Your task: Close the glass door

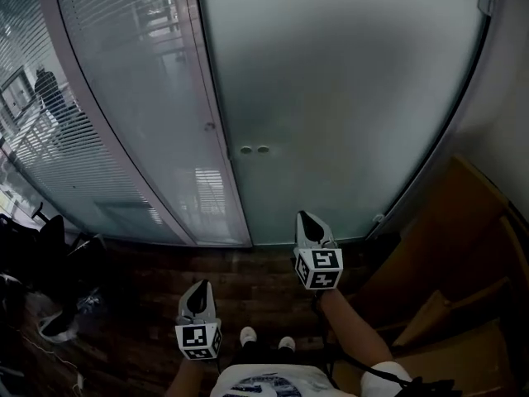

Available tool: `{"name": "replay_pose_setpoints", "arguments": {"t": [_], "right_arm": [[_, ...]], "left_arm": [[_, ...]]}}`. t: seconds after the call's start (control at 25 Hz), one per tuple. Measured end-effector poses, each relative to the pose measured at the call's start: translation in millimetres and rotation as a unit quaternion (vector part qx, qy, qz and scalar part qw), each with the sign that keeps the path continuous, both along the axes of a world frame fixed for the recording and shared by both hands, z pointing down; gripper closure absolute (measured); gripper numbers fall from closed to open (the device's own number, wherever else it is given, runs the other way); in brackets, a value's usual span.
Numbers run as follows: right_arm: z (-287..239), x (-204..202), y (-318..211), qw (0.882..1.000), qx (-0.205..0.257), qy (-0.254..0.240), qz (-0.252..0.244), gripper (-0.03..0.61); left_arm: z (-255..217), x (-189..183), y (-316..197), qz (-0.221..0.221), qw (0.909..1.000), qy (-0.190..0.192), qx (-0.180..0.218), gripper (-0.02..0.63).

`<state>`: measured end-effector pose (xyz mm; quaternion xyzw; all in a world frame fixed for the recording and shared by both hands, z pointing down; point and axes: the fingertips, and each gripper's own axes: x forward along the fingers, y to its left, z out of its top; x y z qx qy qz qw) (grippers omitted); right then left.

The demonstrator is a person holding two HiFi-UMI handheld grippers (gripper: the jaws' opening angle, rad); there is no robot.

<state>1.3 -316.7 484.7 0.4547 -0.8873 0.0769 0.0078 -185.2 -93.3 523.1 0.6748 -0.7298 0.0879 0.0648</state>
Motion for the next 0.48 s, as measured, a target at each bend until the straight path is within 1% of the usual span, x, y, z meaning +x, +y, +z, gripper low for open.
{"name": "replay_pose_setpoints", "arguments": {"t": [0.16, 0.28, 0.4, 0.48], "right_arm": [[-15, 26, 64, 1.0, 0.007, -0.012, -0.004, 0.569], [-26, 43, 112, 1.0, 0.013, -0.021, -0.003, 0.569], [-25, 54, 162, 1.0, 0.01, -0.022, 0.009, 0.57], [-19, 55, 199, 1.0, 0.002, -0.018, 0.016, 0.571]], "left_arm": [[-7, 10, 20, 0.011, 0.9999, -0.002, 0.004, 0.611], [-12, 16, 31, 0.028, 0.9995, -0.002, 0.013, 0.611], [-17, 18, 51, 0.047, 0.9986, -0.002, 0.023, 0.611], [-19, 16, 75, 0.059, 0.9979, 0.001, 0.027, 0.611]]}}
